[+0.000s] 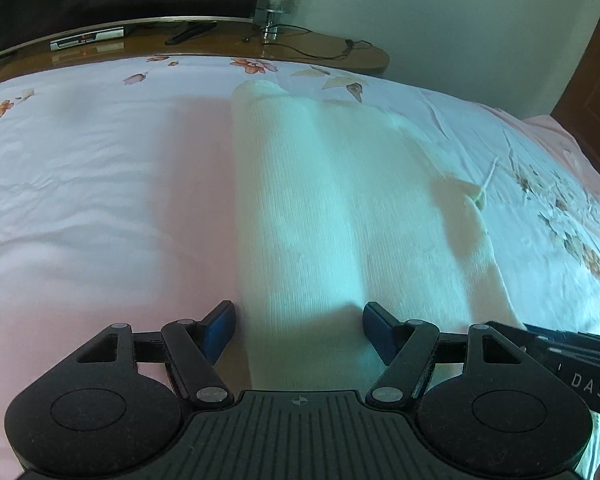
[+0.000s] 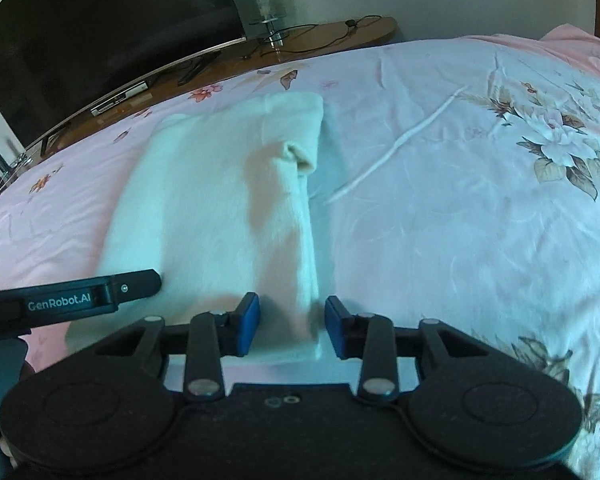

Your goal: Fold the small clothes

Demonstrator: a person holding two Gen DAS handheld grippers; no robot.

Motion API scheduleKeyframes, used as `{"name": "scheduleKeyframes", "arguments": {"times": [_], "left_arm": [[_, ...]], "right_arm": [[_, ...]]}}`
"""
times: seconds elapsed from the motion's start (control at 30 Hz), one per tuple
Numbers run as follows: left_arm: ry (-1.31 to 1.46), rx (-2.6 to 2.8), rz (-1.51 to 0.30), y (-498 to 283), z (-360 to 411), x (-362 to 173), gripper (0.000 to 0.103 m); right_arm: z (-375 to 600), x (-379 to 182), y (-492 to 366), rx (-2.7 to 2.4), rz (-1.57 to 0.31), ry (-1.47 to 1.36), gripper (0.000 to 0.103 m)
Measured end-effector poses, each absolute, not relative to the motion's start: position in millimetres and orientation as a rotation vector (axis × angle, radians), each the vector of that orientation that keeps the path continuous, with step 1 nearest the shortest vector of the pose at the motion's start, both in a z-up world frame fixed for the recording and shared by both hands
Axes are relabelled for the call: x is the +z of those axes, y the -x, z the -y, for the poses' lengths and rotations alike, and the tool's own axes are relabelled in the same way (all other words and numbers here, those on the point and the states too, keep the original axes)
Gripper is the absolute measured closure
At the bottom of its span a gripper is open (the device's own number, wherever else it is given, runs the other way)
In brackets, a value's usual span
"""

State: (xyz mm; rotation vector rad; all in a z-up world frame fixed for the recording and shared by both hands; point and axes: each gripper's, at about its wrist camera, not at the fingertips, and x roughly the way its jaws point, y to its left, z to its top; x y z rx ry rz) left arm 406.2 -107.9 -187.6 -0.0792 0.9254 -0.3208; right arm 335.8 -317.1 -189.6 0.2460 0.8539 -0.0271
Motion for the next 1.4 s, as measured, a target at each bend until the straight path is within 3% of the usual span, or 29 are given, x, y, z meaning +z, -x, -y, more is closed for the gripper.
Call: {"name": "scheduleKeyframes", "arguments": {"times": [0.17,0.5,0.6,0.73,1.0,1.13,1.4], "left_arm": [[0.107,-0.336,-0.944,-399,102,-186,0.032],[0.117,-0.365,-0.948,-388,99,-189,0.032],[0.101,-0.366,-0.946,-386,101,-188,0.032],[0.160,-0.358,-0.972,-392,95,-184,0.032],[0.222,-0.328,-0.970,-402,88,-178,0.032],[0.257,-0.322,-0.977,-413,88,-176,0.032],[0.262,-0.282,-0.981,-434,94,-182,0.032]], "right_arm": [[317,-185,-329,-0.017,-0.838,-0.248,0.090],[314,-193,-333,-0.062,-0.872,-0.171,0.094],[314,-188,-336,-0.050,-0.879,-0.172,0.087],[327,-181,-336,-0.034,-0.854,-0.275,0.062],[327,-174,-345,-0.022,-0.828,-0.286,0.051],[327,-170,-353,-0.026,-0.813,-0.289,0.039],[332,-169,-369,-0.032,-0.811,-0.328,0.038]]}}
